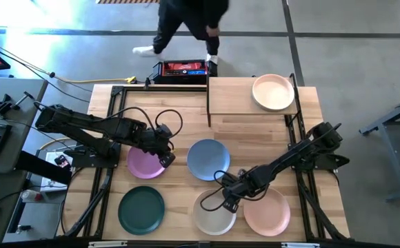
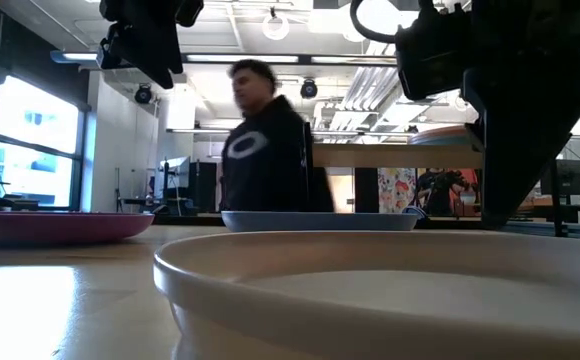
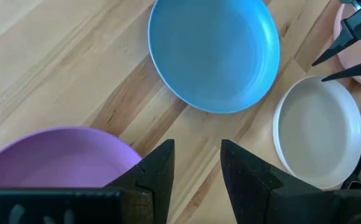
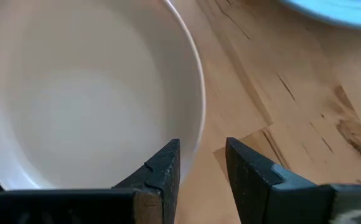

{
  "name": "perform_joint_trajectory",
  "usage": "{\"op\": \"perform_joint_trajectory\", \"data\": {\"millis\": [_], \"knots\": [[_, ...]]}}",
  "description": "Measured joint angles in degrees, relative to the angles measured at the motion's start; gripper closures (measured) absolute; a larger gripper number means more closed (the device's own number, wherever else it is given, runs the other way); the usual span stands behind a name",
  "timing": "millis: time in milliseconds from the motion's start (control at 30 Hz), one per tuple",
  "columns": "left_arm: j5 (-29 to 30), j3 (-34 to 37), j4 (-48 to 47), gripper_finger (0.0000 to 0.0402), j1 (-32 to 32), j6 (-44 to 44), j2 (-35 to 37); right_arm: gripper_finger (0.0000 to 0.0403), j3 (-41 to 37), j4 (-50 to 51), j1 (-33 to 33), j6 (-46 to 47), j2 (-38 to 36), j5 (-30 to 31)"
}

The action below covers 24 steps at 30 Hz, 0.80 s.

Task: Place and stack plates onto a shelf
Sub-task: Stack the light gray plate on top of the light orange stacked plates on the shelf

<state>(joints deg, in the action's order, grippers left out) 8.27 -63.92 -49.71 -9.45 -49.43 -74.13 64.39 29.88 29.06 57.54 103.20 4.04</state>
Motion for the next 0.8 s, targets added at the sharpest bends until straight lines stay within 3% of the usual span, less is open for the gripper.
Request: {"op": "perform_joint_trajectory", "data": {"millis": [667, 800], "knots": [[0.02, 0.00, 0.04, 0.0282, 0.00, 0.00, -0.02, 0.0295, -0.49, -1.92, 0.20, 1.11, 3.45, -0.91], [0.02, 0.00, 0.04, 0.0282, -0.01, -0.02, -0.02, 0.0313, -0.49, -1.92, 0.20, 1.12, 3.45, -0.71]]}}
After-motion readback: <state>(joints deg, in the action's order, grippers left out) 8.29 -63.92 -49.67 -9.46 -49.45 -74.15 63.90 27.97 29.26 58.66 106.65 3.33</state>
